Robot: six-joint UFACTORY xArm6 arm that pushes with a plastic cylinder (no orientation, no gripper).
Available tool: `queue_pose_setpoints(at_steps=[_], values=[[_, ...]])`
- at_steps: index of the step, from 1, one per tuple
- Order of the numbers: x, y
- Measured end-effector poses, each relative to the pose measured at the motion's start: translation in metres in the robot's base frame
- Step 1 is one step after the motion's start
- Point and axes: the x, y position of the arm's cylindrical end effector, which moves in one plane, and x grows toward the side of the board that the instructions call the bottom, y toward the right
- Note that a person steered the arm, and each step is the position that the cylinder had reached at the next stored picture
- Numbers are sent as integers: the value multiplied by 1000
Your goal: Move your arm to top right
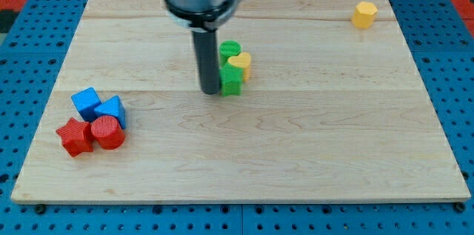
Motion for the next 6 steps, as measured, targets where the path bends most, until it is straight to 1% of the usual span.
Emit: queue_pose_setpoints(at_steps=[1, 2, 3, 5, 6], values=[[0, 5], [31, 14], [39, 90], [-79, 272], [-133, 344]])
